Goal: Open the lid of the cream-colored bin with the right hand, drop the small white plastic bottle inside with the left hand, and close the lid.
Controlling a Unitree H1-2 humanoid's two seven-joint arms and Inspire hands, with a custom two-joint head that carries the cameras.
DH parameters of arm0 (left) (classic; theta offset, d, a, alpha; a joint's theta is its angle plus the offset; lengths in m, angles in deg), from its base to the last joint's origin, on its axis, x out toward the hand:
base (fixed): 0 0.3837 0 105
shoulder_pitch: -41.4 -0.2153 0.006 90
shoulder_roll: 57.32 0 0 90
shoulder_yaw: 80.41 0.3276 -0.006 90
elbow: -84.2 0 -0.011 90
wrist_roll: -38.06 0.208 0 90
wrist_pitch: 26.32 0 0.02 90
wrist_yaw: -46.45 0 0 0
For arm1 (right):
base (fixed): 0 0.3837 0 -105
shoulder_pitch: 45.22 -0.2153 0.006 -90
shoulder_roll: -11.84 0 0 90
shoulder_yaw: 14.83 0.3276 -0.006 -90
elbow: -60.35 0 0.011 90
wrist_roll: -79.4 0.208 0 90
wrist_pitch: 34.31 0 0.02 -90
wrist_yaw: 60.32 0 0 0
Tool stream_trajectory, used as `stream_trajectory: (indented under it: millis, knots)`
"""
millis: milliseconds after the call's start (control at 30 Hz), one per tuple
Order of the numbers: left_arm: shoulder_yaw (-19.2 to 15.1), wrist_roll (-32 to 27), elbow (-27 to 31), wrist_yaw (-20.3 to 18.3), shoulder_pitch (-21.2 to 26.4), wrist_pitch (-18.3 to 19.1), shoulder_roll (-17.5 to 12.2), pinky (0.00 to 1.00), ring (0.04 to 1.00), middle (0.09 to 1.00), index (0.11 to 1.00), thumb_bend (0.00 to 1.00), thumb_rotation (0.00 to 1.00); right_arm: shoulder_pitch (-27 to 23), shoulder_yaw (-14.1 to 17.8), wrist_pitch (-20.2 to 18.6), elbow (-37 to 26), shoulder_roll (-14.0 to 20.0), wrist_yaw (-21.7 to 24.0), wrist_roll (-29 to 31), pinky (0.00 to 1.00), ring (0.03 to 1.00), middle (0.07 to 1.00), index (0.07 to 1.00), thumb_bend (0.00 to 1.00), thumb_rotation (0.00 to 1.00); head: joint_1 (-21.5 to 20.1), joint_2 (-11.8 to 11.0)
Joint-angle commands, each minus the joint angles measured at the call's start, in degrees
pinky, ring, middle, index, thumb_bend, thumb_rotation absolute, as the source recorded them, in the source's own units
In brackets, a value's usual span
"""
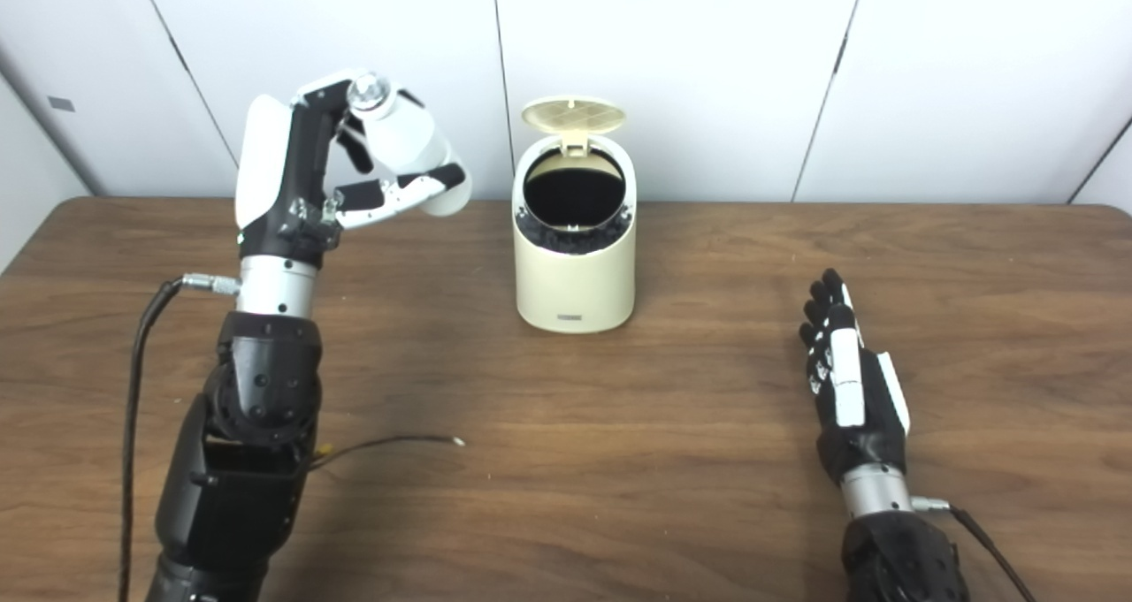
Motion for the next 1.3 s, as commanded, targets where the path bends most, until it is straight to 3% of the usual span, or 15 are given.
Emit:
stream_trajectory:
  millis: [0,300,533,933,1267]
  knots:
    - [0.4,2.0,1.9,0.9,2.7,-1.6,0.6,0.27,0.416,0.528,0.530,0.47,0.00,-0.1,-0.6,-0.8,-0.9,-0.4,0.3,-0.2,1.00,1.000,0.996,1.000,0.62,0.97,0.1,0.0]
    - [2.1,2.1,-1.3,2.1,5.0,-7.3,3.7,0.30,0.426,0.525,0.523,0.47,0.00,0.1,-1.0,-0.7,-0.5,-0.1,0.4,-0.8,1.00,1.000,0.994,1.000,0.63,0.98,-0.1,-0.2]
    - [3.6,3.1,-5.4,2.5,5.2,-9.4,6.0,0.32,0.415,0.520,0.516,0.47,0.00,0.4,-1.5,-1.0,-0.9,-0.1,0.5,-1.5,1.00,1.000,0.996,1.000,0.62,0.99,-0.5,-0.1]
    - [6.1,6.3,-16.7,9.0,7.2,-16.7,6.3,0.33,0.420,0.515,0.489,0.47,0.00,0.3,-2.0,-1.0,-0.9,-0.7,0.1,-1.9,1.00,1.000,0.986,1.000,0.65,0.97,-1.1,-0.3]
    - [5.7,5.7,-24.3,13.9,9.3,-22.5,6.0,0.33,0.419,0.515,0.502,0.47,0.00,0.3,-2.6,-1.5,-1.7,-1.0,0.3,-2.1,1.00,1.000,0.985,1.000,0.62,1.00,-2.0,-0.7]
